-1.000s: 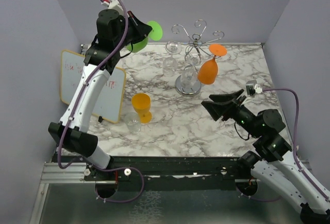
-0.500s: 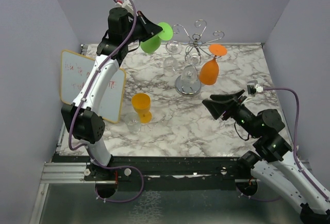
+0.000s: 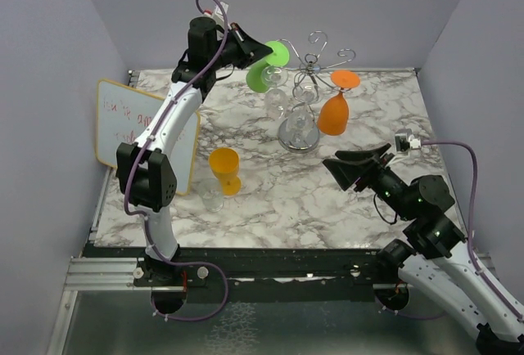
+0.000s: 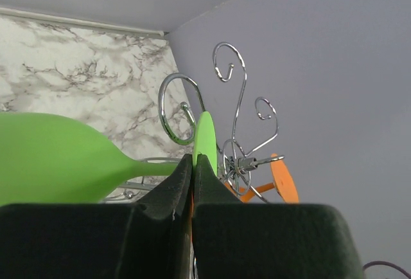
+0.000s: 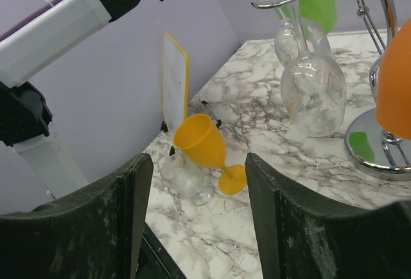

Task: Place the wine glass upside down on the wine glass rack

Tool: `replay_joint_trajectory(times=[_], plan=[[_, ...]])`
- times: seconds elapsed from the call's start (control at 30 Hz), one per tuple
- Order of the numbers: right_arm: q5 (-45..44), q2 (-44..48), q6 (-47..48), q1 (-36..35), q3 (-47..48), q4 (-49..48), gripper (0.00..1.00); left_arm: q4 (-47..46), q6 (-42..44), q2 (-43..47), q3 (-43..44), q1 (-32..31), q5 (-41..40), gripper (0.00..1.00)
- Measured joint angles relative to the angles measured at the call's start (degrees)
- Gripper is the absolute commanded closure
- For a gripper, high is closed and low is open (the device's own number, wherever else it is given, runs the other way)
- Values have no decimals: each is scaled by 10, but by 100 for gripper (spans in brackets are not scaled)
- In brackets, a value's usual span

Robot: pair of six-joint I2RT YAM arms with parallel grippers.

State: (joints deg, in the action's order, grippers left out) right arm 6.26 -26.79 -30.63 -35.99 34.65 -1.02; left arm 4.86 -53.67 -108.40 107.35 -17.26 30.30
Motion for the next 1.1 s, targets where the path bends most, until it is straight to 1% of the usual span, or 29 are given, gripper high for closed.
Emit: replay_joint_trajectory(times=[0.17,0.3,0.43,0.9,1.1], plan=[[-7,5,0,0,-1,1,36,-16,-19,-10,19,0,19,100],[-10,3,0,0,-1,3,36,-26,-34,-32,56,0,31,100],[-12,2,0,0,-1,4,36,-35,-52,-51,74,0,44,100],[-21,2,0,0,-1,5,36,-99,-107,-77,77,-6,70,100],[-22,2,0,0,-1,6,36,-111,-117,-124,132,-6,70,100]])
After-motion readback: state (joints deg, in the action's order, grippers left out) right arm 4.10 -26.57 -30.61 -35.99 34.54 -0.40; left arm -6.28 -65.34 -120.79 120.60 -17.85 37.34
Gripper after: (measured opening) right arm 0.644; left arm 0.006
